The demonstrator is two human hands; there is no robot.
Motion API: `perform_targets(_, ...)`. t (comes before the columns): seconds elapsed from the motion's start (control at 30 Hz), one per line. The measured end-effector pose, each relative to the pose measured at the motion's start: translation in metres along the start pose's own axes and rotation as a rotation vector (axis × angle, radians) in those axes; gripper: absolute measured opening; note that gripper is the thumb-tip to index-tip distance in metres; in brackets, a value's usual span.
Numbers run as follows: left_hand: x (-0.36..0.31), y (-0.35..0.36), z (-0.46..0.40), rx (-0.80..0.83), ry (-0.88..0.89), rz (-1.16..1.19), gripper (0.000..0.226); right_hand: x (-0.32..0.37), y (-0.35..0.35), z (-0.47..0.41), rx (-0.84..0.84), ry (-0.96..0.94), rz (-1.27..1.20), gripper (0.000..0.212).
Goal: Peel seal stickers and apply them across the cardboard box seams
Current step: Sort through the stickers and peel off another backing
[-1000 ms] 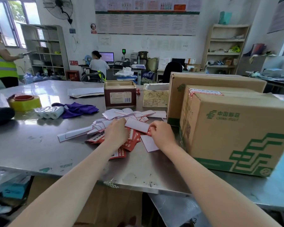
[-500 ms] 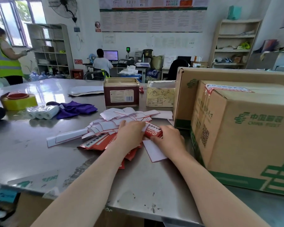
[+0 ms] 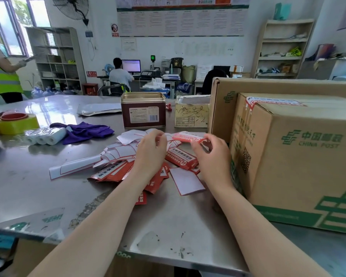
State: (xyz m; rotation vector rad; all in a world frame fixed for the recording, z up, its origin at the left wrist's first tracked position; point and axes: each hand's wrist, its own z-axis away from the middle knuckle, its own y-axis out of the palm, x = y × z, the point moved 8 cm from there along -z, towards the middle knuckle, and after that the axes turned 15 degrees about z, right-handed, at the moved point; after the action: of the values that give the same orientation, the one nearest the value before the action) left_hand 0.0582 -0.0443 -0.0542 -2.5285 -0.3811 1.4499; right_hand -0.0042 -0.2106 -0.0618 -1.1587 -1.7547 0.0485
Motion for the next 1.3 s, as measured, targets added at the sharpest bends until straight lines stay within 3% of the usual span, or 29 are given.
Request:
perform_targets(0.07,0.01,-0.001,0.0,-0.011,-0.161,0.288,0.022,0.0,0.0,0.0,0.035,0.052,-0.187,0.045)
perform_targets(0.17,0.025,0.012,0.006,0.023,-0.505,0.946,0.029,0.006,0.009,0.002,0.172,0.059,-0.415,0.04)
perform_targets(0.2,0.027,0.012,0.006,0.034,-0.529,1.013,0.026,0.007,0.014,0.004,0.215,0.053,-0.427,0.039)
perform_targets(0.3,0.029,0.01,0.004,0.1,-0.48,0.897,0.022,0.007,0.023,0.007,0.278,0.053,-0.362,0.04)
perform_targets(0.53,0.026,0.01,0.007,0.114,-0.453,0.792,0.007,-0.008,0.013,0.002,0.182,0.195,-0.428,0.022)
perform_targets(0.83,0.02,-0.001,0.006,0.035,-0.355,0.698,0.008,-0.006,0.019,0.003,0.234,0.2,-0.363,0.013)
perform_targets(1.07,0.019,-0.001,0.006,0.032,-0.313,0.647,0.016,-0.012,0.013,0.0,0.142,0.198,-0.312,0.005)
perform_targets(1.3,0.024,-0.006,0.004,-0.017,-0.31,0.486,0.003,-0.02,0.005,-0.003,0.038,0.223,-0.242,0.02)
